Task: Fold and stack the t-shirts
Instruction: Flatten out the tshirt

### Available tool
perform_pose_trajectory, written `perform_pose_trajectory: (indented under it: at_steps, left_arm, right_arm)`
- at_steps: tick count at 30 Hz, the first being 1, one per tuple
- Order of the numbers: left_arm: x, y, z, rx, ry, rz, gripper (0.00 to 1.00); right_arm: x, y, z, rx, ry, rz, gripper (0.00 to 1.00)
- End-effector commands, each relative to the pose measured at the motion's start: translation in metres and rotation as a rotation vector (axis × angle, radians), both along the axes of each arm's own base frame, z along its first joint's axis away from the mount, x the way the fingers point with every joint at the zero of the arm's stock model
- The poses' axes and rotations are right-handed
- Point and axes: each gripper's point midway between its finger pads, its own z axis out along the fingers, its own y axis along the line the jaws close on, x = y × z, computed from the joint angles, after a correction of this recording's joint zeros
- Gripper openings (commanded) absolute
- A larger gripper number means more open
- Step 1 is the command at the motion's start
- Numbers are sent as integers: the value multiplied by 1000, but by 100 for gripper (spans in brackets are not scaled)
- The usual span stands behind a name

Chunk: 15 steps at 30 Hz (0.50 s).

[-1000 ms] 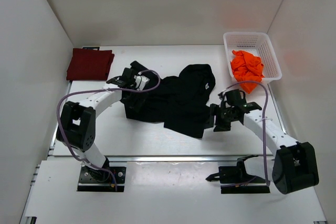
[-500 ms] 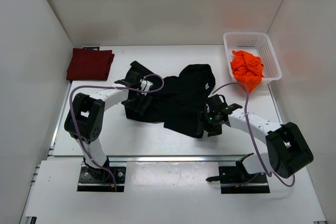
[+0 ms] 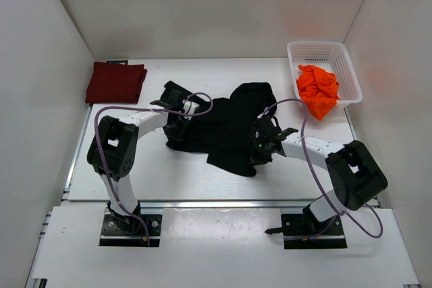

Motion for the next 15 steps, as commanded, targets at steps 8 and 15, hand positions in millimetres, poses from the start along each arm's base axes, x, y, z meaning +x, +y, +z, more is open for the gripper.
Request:
perform_pose_trajectory:
  at_steps: [8,15]
  left_arm:
    - [15,91,40,95,-110,131,0]
    - [-13,141,61,236,-212,26,58]
  right_arm:
    - [1,-81,11,-41,-7,-215,0]
    - [-8,-136,47,-19,-81,-331,0]
